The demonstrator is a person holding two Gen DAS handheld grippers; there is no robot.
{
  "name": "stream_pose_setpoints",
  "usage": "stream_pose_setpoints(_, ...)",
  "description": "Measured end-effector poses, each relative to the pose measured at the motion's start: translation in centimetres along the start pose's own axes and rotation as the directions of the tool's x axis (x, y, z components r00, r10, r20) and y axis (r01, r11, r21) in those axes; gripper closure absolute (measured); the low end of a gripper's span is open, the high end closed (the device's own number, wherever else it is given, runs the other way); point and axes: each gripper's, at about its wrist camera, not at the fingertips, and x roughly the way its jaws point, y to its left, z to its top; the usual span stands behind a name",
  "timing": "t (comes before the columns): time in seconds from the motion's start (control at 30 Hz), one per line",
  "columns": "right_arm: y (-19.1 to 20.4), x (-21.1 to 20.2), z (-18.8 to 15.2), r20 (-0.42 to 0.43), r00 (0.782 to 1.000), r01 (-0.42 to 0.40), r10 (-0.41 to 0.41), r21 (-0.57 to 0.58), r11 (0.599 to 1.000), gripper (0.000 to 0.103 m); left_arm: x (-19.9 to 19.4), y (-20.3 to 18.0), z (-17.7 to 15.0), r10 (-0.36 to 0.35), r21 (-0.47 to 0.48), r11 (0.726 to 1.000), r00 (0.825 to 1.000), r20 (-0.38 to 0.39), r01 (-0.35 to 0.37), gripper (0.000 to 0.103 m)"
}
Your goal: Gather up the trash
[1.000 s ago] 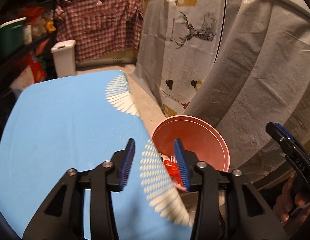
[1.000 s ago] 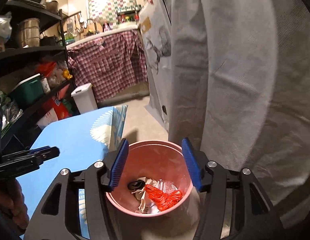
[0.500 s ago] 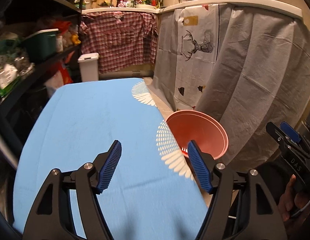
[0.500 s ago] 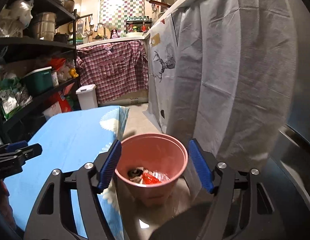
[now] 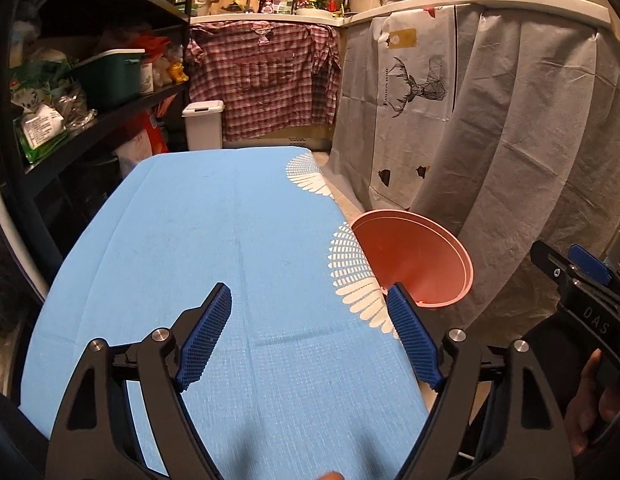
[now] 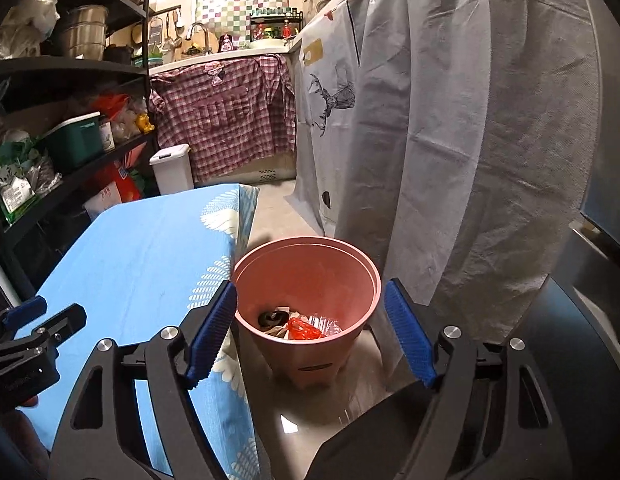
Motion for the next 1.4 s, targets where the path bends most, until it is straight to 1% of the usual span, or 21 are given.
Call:
stream_pose_setpoints(0.07,0.29,0.20,-0.06,-0.006,1.000,0.001,-0.001,-0.014,1.000,0.028,-0.08,-0.01,-0.06,-0.006,-0.007,1.000,1.000,0.000,0.006,0.025)
stream_pose_setpoints(0.33,1.00,-0.02,-0.13,0.014,1.000,0.003,-0.002,-0.056,0.998,0.028,-0.12,0.12,-0.15,0.010,-0.010,1.000,1.000,0.000,-0.010,0.025)
stream_pose_setpoints(1.4,0.83,-0.09,-0.13,0.016,1.000,0.003,-0.002,-0.053,0.999,0.028,0.19,-0.72,-0.17,0.011,0.009,1.000,1.000,-0.002,-0.011,0.025)
